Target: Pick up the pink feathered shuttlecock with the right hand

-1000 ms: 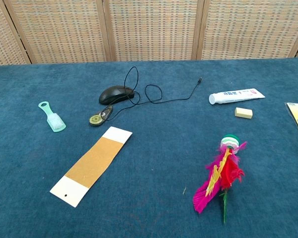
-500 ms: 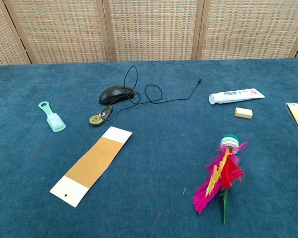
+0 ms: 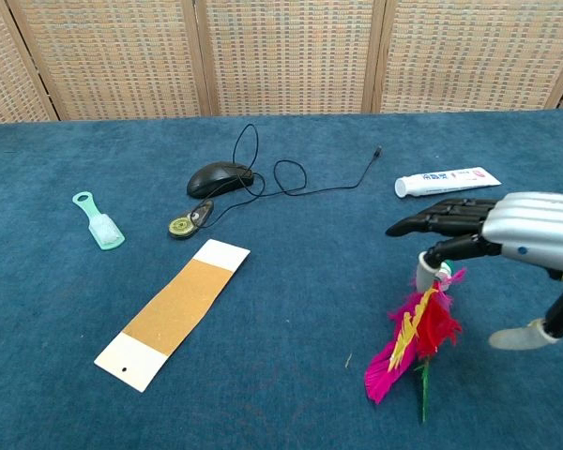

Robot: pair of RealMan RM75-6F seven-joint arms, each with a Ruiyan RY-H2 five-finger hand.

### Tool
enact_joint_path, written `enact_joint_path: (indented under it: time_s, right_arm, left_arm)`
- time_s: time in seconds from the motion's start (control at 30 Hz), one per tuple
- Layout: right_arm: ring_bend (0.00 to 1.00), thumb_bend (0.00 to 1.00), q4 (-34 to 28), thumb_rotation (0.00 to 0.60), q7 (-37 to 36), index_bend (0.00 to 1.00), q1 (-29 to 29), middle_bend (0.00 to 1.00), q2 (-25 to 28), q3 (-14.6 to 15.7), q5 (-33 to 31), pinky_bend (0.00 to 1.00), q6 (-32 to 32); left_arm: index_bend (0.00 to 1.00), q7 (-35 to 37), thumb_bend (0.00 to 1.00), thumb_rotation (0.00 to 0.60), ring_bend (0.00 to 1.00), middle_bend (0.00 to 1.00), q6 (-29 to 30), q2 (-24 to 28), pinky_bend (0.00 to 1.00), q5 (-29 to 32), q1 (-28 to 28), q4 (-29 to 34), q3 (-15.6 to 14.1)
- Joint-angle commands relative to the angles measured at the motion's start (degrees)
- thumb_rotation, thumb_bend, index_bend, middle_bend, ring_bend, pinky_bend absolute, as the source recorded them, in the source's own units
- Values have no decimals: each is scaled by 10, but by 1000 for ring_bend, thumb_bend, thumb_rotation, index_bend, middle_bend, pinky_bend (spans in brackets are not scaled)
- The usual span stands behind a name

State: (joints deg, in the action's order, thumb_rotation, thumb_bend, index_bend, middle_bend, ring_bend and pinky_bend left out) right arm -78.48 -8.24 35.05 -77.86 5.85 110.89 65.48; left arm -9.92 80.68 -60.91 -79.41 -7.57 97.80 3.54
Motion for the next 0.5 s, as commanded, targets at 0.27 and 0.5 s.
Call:
enact_joint_path:
  time_s: [0.27, 0.5]
  right_arm:
    - [0, 263, 8, 600, 20, 357, 23, 67, -47, -8, -17, 0, -28]
    - [0, 297, 16, 600, 35, 442, 28, 80, -58, -13, -33, 4, -31]
  left_arm:
    - [0, 1, 0, 600, 0, 0, -4, 1, 0, 5, -2, -1, 2]
    - [0, 4, 0, 600, 0, 0, -3, 3, 0, 1, -2, 0, 0]
